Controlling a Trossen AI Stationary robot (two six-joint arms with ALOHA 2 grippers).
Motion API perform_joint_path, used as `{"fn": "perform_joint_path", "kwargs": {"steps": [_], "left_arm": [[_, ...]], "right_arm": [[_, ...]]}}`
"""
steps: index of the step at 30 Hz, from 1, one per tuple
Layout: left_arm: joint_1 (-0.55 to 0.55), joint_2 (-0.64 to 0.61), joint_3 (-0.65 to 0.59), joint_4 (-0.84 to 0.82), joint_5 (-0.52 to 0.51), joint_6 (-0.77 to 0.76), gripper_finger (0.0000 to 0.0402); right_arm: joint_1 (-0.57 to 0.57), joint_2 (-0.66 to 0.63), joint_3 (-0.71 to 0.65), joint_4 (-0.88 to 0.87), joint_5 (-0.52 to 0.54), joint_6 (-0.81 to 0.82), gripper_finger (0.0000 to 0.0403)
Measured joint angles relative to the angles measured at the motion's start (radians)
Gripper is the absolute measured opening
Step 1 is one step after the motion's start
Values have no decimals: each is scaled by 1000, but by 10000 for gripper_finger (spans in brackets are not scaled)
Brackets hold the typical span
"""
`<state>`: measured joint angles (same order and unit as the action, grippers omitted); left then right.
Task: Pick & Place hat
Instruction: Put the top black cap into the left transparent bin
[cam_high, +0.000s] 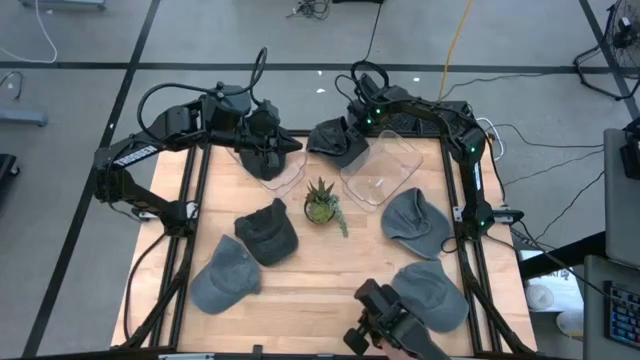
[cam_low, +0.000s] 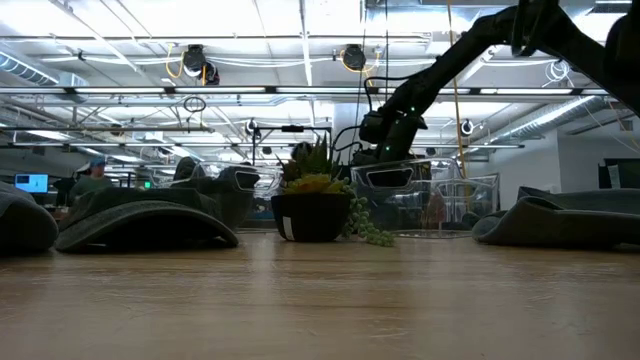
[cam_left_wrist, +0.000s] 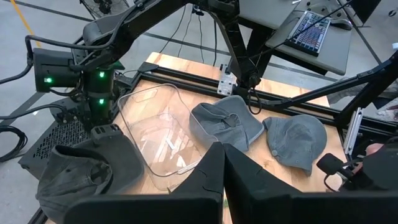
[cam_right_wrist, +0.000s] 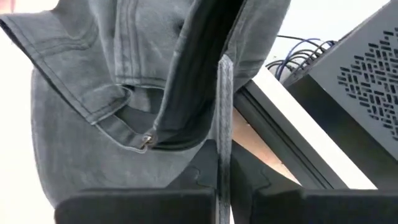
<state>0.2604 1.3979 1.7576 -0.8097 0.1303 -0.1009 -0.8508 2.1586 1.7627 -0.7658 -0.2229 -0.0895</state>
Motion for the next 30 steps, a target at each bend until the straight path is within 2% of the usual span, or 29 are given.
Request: {"fn": "perform_joint_path", "kwargs": {"steps": [4,11,22,30], "left_arm": [[0,0,0,0,0,-1,1],[0,0,0,0,0,-3,1],[0,0,0,0,0,19,1],[2,0,0,11,-32,43,2]], "right_arm": [[6,-42,-3,-15,39,-3,3],[38,-223,-3,-26,158,-53,1],[43,-464,-3,25,152,-52,1],[97,-629,-3,25,166,-11,0]]}}
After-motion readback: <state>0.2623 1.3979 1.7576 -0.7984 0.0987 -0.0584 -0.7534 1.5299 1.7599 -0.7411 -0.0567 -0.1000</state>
